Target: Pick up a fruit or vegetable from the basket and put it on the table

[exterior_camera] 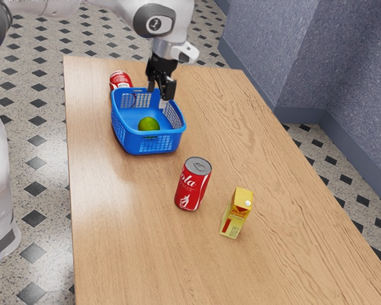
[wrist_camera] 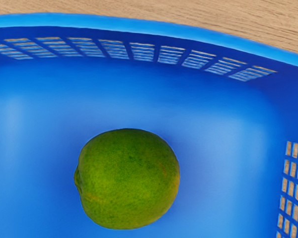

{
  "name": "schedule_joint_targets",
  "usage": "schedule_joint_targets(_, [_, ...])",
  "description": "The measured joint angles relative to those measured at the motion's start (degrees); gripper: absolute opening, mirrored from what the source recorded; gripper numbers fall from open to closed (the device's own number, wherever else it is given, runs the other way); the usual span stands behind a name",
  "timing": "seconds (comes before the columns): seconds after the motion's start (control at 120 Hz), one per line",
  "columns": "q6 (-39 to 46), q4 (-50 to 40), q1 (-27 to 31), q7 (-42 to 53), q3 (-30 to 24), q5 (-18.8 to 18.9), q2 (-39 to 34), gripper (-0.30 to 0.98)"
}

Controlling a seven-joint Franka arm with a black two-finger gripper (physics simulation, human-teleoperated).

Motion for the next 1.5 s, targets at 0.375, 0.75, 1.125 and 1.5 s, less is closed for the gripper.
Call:
schedule_joint_targets(0.375, [9.4,-8.3,0.4,0.9,0.9,0.7,-0.3,0.69])
schedule_joint_targets(0.75, [13.3,-11.2,0.5,1.4,1.7,1.3,0.3,0.69])
schedule_joint_targets(1.125, [16.5,-12.3,0.5,1.8,2.2,1.4,2.8,0.69])
schedule_joint_targets(1.5, [18.4,-12.3,0.6,2.0,3.1,1.4,4.1,0.69])
